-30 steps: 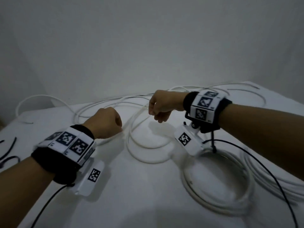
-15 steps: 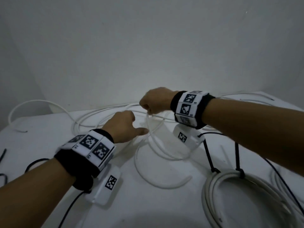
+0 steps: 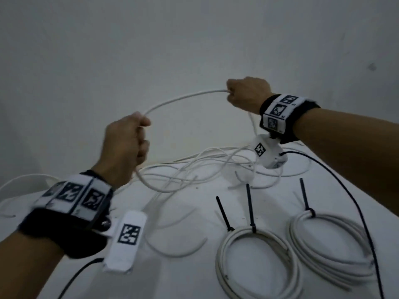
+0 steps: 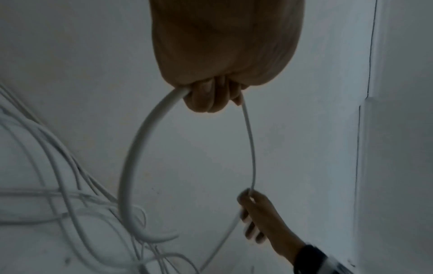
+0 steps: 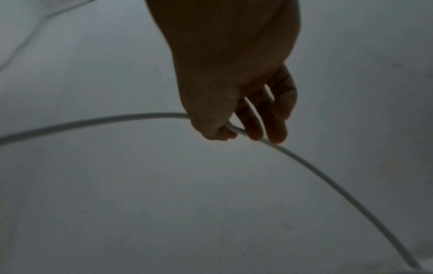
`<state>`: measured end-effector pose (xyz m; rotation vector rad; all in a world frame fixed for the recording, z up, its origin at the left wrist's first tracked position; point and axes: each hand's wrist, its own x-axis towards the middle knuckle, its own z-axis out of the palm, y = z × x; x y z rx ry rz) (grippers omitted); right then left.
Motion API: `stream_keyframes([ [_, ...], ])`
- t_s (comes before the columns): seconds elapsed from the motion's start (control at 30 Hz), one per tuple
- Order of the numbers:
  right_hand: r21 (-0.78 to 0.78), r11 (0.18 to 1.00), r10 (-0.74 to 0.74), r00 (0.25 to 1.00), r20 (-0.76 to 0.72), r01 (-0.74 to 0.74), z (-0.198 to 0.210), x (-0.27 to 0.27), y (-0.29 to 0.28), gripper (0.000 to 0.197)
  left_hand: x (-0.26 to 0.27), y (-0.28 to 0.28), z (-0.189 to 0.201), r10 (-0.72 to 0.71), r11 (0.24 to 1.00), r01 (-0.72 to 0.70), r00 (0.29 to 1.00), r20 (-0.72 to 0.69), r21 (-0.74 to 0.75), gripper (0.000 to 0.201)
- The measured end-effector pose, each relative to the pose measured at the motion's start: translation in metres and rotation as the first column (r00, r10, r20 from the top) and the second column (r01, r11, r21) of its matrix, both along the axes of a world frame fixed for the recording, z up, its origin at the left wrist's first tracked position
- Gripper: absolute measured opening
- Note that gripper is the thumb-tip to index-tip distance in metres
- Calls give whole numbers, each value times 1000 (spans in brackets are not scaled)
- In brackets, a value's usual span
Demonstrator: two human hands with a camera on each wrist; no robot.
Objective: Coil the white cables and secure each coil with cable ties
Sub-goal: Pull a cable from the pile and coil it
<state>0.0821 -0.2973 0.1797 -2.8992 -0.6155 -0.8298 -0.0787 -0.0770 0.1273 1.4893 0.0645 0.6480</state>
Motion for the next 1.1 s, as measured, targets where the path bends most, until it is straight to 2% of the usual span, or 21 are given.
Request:
stream_keyframes([
  [0.13, 177, 956, -184, 949, -256, 234, -17, 15, -61, 26, -20, 30, -2, 133, 985, -129, 991, 27, -116, 32],
  [0.2, 383, 877, -92, 882, -461, 291, -25, 17, -78, 33, -23, 38, -12, 149, 983, -149, 989, -8, -104, 32],
  [0.27, 609, 731, 132, 813, -568, 307, -29, 13, -79, 43, -21, 37, -26, 124, 992, -126, 990, -67, -26, 30],
  [0.37, 819, 521, 420, 763, -491, 241, -11, -6, -61, 40, -18, 13, -43, 56, 994, -40, 987, -151, 106, 26],
  [0.47, 962, 259, 615, 752, -235, 88, 21, -26, -50, 33, -19, -19, -45, -37, 995, 53, 981, -189, 79, 32],
  [0.5, 976, 216, 658, 735, -164, 24, 32, -32, -48, 32, -19, -26, -44, -49, 996, 64, 979, -198, 67, 34],
  [0.53, 969, 240, 670, 732, -123, -56, 40, -38, -47, 31, -20, -32, -43, -50, 996, 65, 977, -206, 66, 34],
  [0.6, 896, 389, 618, 782, -81, -214, 51, -49, -49, 28, -22, -39, -41, -63, 994, 82, 972, -228, 73, 32],
  [0.67, 838, 470, 569, 821, -49, -276, 59, -57, -52, 25, -25, -41, -38, -90, 991, 111, 967, -238, 77, 26],
  [0.73, 793, 568, 553, 816, -167, -222, 57, -68, -51, 27, -28, -42, -35, -135, 987, 153, 960, -246, 54, 21],
  [0.8, 734, 675, 519, 757, -397, -78, 45, -79, -51, 32, -31, -43, -33, -204, 979, 201, 945, -255, -37, 21],
  [0.83, 716, 698, 504, 711, -490, -1, 36, -83, -50, 34, -33, -43, -31, -230, 973, 213, 938, -259, -89, 23],
  [0.9, 726, 669, 523, 592, -612, 160, 18, -93, -53, 36, -38, -44, -29, -258, 963, 225, 927, -271, -148, 24],
  [1.0, 771, 530, 663, 394, -637, 353, -7, -109, -59, 38, -48, -51, -32, -251, 967, 222, 916, -314, -128, 22],
  [1.1, 793, 424, 762, 301, -573, 437, -32, -130, -60, 41, -56, -58, -44, -84, 987, 127, 935, -345, 103, 43],
])
